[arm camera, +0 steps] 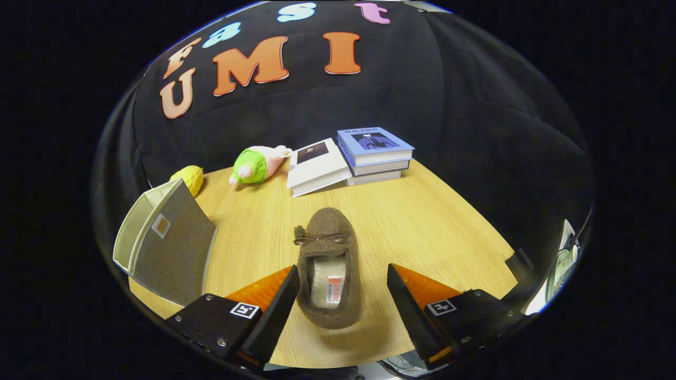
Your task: Open the storage box then place both shoes into the box .Put the left shoe in first, then the right shoe, with the right side of both shoes facing outward in a uniform manner.
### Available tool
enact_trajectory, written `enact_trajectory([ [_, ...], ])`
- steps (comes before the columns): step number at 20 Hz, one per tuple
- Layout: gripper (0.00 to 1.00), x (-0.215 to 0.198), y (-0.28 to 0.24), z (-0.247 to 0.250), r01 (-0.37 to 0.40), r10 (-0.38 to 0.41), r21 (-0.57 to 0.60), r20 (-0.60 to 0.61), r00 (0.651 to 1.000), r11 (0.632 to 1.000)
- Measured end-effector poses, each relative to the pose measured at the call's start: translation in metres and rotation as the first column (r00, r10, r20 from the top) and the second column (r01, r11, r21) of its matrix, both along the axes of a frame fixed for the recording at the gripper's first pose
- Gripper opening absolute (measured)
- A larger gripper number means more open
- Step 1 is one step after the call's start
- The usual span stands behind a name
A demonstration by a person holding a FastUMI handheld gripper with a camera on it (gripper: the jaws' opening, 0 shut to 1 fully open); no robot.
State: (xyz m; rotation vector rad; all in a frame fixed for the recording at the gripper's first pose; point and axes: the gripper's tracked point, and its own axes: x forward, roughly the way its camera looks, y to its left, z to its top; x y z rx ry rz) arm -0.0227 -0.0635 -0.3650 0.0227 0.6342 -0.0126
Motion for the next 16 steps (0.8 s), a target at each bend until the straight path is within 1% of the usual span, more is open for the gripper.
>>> enact_trajectory([
  [3, 0.98, 0.011, -0.008, -0.017, 0.011, -0.011, -0.013, -0.031, 0.999, 1.000],
  [5, 0.94, 0.019, -0.009, -0.028, 0.006, -0.007, -0.011, -0.050, 0.999, 1.000],
  [7, 0.89, 0.028, -0.012, -0.038, 0.012, -0.013, -0.020, -0.068, 0.998, 1.000],
  [8, 0.83, 0.032, -0.011, -0.041, 0.011, -0.012, -0.014, -0.077, 0.997, 1.000],
  [9, 0.81, 0.036, -0.009, -0.044, 0.010, -0.010, -0.002, -0.081, 0.997, 1.000],
  [10, 0.75, 0.041, -0.007, -0.046, 0.008, -0.007, 0.010, -0.088, 0.996, 1.000],
  [11, 0.73, 0.045, -0.006, -0.051, 0.007, -0.004, 0.023, -0.102, 0.995, 1.000],
  [13, 0.64, 0.053, -0.005, -0.056, 0.012, -0.008, 0.035, -0.117, 0.993, 0.999],
  [14, 0.54, 0.055, -0.004, -0.058, 0.012, -0.007, 0.041, -0.123, 0.992, 0.999],
  [15, 0.50, 0.057, -0.003, -0.061, 0.015, -0.009, 0.047, -0.131, 0.991, 0.999],
  [16, 0.37, 0.058, -0.005, -0.064, 0.026, -0.019, 0.042, -0.142, 0.990, 0.999],
])
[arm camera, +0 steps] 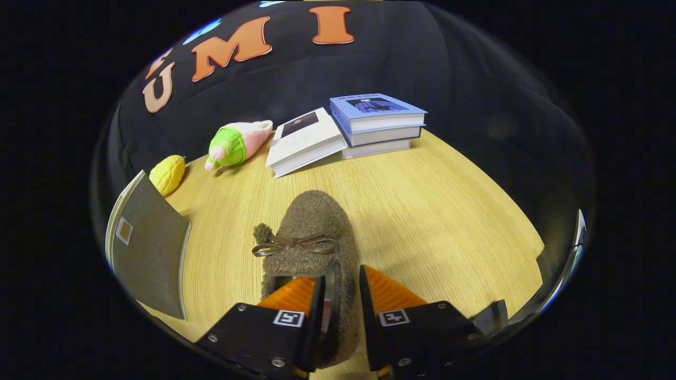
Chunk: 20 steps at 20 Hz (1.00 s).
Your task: Open the storage box then place both shoes into the box .Put the left shoe in first, then the right shoe, with the right side of both shoes facing outward in a uniform manner.
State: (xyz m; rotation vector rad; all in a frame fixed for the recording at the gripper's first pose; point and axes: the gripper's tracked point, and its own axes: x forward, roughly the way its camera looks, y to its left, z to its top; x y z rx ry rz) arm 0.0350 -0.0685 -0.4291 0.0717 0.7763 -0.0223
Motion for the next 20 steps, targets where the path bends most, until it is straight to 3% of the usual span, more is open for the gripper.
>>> enact_trajectory([
  [1, 0.29, 0.000, -0.006, -0.003, 0.017, -0.017, -0.021, -0.009, 1.000, 1.000],
  [2, 0.13, 0.001, -0.008, -0.002, 0.027, -0.028, -0.031, -0.005, 1.000, 0.999],
  [5, 0.01, 0.001, -0.007, 0.000, 0.037, -0.037, -0.038, 0.003, 0.999, 0.999],
  [13, 0.00, -0.002, 0.008, 0.037, 0.090, -0.093, 0.068, 0.047, 0.995, 0.994],
  [20, 0.00, -0.013, 0.061, 0.120, 0.070, -0.096, 0.181, 0.139, 0.986, 0.981],
])
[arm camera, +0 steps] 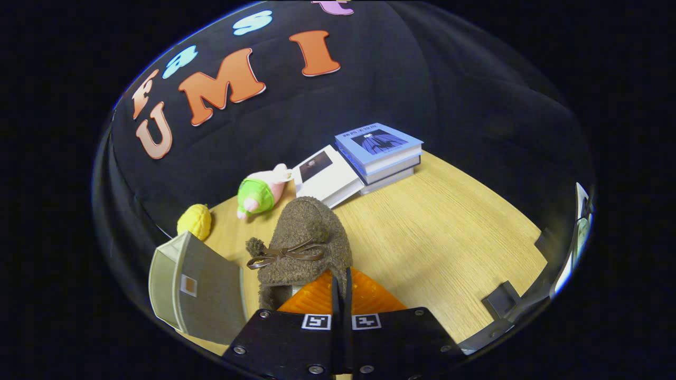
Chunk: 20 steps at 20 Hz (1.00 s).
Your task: Open the storage box then place both shoes into the box .Put the left shoe in first, then the right shoe, with the right side of both shoes facing outward in a uniform manner.
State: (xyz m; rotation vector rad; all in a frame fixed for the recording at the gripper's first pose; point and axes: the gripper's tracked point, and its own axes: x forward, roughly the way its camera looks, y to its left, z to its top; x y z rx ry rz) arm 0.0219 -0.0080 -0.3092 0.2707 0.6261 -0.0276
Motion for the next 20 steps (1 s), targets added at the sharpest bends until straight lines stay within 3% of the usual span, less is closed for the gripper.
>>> enact_trajectory([
  [9, 0.00, -0.017, 0.145, 0.094, -0.153, 0.142, 0.132, 0.092, 0.986, 0.979],
  [15, 0.00, -0.033, 0.227, 0.078, -0.209, 0.206, 0.139, 0.034, 0.978, 0.968],
  [20, 0.00, -0.033, 0.256, 0.051, -0.219, 0.220, 0.059, -0.015, 0.975, 0.974],
])
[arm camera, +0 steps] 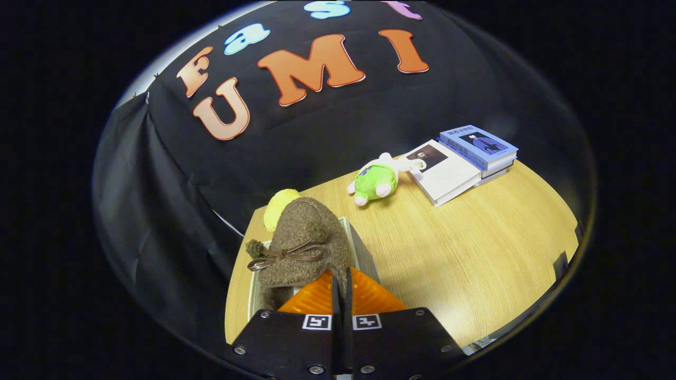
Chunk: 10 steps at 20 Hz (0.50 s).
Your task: Open the storage box then place both shoes into the box .Put the left shoe in first, then the right shoe, with the right side of both shoes facing outward in a uniform manner.
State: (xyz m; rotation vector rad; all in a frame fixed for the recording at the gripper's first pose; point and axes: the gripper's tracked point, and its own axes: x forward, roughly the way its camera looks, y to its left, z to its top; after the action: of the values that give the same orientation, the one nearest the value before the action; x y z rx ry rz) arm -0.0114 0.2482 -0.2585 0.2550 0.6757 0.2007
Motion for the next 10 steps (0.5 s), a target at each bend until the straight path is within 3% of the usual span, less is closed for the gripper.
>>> enact_trajectory([
  [7, 0.01, 0.005, 0.015, -0.035, -0.018, 0.015, -0.144, -0.023, 1.000, 0.989],
  [10, 0.04, 0.003, 0.020, -0.045, -0.018, 0.010, -0.133, -0.061, 0.998, 0.991],
])
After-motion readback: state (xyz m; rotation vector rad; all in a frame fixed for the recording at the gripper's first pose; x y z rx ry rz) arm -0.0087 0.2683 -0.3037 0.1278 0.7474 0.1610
